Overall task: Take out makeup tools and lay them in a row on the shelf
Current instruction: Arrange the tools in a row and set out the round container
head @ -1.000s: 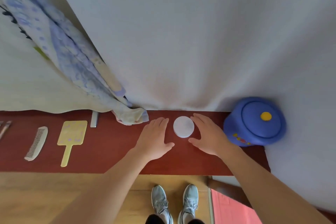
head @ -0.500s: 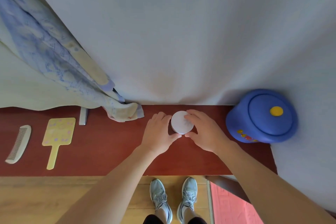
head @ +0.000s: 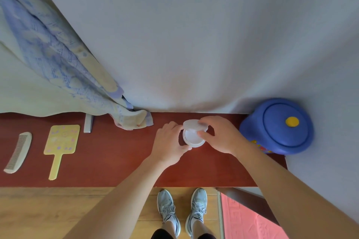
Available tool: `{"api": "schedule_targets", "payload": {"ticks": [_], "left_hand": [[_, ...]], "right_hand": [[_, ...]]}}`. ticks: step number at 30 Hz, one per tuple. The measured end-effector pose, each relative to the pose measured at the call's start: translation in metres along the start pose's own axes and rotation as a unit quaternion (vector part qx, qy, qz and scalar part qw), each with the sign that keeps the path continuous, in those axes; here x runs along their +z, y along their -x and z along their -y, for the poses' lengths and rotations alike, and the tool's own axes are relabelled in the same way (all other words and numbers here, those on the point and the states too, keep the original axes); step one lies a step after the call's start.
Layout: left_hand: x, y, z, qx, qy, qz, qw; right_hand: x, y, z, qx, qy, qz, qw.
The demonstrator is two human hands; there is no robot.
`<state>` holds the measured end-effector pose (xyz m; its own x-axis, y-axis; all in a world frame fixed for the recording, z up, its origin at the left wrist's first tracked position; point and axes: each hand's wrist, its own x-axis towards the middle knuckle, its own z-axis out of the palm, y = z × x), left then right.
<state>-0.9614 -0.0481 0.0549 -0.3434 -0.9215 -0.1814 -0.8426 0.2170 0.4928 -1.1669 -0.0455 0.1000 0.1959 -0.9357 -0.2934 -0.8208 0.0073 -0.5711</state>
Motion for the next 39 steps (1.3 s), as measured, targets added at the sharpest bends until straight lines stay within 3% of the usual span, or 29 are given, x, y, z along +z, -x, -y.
{"api": "schedule_targets", "payload": {"ticks": [9, 27, 32, 39], "left_hand": [[-0.009, 0.014, 0.013, 0.033, -0.029, 0.031, 0.999], [-0.017, 0.015, 0.017, 0.044, -0.069, 0.057, 0.995], [-0.035, 0.020, 0.024, 0.022, -0.104, 0.065, 0.992], [-0.078, 0.037, 0.028, 0.034, -0.179, 0.034, 0.983]], "right_hand": [[0.007, -0.001, 0.006, 0.068, -0.114, -0.022, 0.991], [0.001, 0.001, 0.011, 0.134, -0.177, -0.034, 0.974], [-0.008, 0.020, 0.011, 0.149, -0.096, -0.046, 0.983], [-0.025, 0.058, 0.032, 0.104, 0.147, -0.041, 0.983]]}}
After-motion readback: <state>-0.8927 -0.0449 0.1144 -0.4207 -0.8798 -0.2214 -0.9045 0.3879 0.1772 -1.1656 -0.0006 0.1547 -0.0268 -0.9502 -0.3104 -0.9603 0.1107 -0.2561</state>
